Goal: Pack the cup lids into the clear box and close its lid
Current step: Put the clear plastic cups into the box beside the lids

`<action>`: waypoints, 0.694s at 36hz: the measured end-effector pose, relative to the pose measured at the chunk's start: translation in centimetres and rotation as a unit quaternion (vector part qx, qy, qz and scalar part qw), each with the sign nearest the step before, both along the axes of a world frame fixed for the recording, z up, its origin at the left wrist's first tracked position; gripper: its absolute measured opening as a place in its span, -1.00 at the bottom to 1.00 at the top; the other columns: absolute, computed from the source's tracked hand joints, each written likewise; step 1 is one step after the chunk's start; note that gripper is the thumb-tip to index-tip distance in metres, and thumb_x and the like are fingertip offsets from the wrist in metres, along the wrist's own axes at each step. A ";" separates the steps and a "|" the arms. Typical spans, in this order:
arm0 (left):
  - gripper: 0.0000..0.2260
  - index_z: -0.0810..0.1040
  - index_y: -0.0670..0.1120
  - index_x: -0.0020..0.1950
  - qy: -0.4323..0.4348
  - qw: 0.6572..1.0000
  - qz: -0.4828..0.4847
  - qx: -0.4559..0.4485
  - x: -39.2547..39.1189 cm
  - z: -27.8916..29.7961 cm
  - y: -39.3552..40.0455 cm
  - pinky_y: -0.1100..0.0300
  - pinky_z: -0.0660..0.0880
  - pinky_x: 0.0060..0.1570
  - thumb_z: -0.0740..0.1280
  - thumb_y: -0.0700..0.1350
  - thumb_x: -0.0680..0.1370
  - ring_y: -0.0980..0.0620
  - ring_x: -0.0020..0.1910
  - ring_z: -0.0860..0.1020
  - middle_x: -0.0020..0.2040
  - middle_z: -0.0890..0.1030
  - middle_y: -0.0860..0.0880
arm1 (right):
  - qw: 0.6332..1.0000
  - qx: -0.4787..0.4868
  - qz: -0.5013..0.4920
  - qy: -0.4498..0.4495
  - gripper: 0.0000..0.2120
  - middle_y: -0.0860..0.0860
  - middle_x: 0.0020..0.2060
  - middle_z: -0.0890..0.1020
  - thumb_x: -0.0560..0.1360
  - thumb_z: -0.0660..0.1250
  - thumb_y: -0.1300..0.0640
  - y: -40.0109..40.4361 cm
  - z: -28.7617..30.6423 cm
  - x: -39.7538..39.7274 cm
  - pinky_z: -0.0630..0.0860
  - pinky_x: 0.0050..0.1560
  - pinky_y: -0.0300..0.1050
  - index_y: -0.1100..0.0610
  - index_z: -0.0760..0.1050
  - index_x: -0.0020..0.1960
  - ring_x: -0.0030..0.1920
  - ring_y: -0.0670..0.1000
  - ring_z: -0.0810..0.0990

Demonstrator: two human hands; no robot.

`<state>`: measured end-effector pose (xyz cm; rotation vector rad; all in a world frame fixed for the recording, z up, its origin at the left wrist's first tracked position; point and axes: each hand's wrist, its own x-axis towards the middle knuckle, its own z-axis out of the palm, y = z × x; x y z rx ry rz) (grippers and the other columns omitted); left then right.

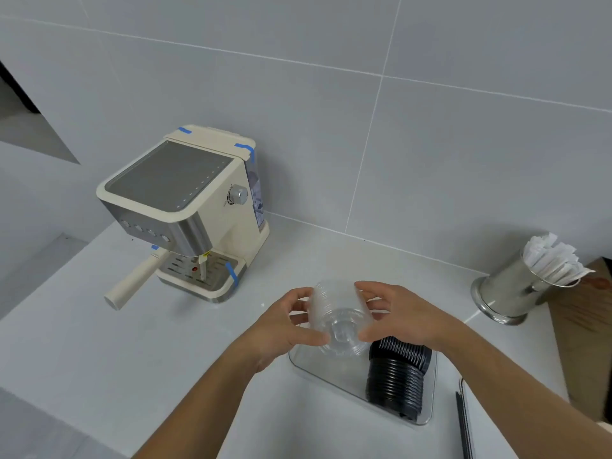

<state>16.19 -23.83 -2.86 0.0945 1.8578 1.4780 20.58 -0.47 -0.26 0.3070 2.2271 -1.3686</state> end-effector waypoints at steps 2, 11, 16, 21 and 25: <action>-0.27 0.38 0.13 0.37 0.004 1.000 0.001 -0.003 0.2 -0.2 0.1 -0.04 0.51 0.29 0.61 -0.26 0.32 0.00 0.27 0.51 0.25 0.49 0.06 | 1.000 0.001 0.008 0.000 0.03 -0.07 0.21 0.56 0.00 0.63 0.05 0.0 -0.4 0.0 0.47 0.32 0.01 -0.01 0.35 0.44 0.21 -0.06 0.56; -0.18 0.26 0.23 0.43 0.015 0.999 -0.024 -0.041 1.3 -1.1 1.0 0.10 0.54 0.15 0.61 -0.15 0.33 0.01 0.27 0.50 0.29 0.45 0.08 | 0.999 0.025 0.023 0.008 -0.10 -0.12 0.19 0.53 0.05 0.60 0.03 0.0 -1.6 0.5 0.51 0.28 -0.04 -0.12 0.37 0.35 0.19 -0.10 0.56; -0.34 0.36 0.18 0.32 -0.024 0.999 0.016 -0.029 2.2 -1.6 1.5 0.16 0.55 0.11 0.60 -0.09 0.34 0.04 0.20 0.55 0.24 0.51 0.06 | 1.000 0.023 0.013 0.004 -0.17 -0.07 0.18 0.55 0.17 0.62 0.07 0.0 -1.5 0.6 0.50 0.27 -0.05 -0.08 0.38 0.38 0.17 -0.07 0.57; -0.39 0.47 0.05 0.27 -0.100 0.989 0.109 0.024 3.7 -2.2 2.4 0.02 0.54 0.25 0.62 0.01 0.28 -0.01 0.15 0.62 0.17 0.63 -0.04 | 1.000 0.005 -0.015 0.003 -0.34 -0.06 0.16 0.56 0.32 0.58 0.06 -0.1 -1.6 0.6 0.50 0.19 -0.17 -0.07 0.42 0.37 0.14 -0.09 0.59; -0.48 0.54 -0.06 0.27 -0.162 0.968 0.179 0.070 4.5 -2.3 3.3 0.03 0.55 0.25 0.56 0.05 0.36 -0.03 0.15 0.64 0.13 0.68 -0.07 | 0.998 -0.027 -0.059 -0.003 -0.47 -0.02 0.14 0.60 0.37 0.54 0.04 -0.2 -1.9 0.0 0.51 0.18 -0.13 -0.06 0.48 0.30 0.12 -0.06 0.61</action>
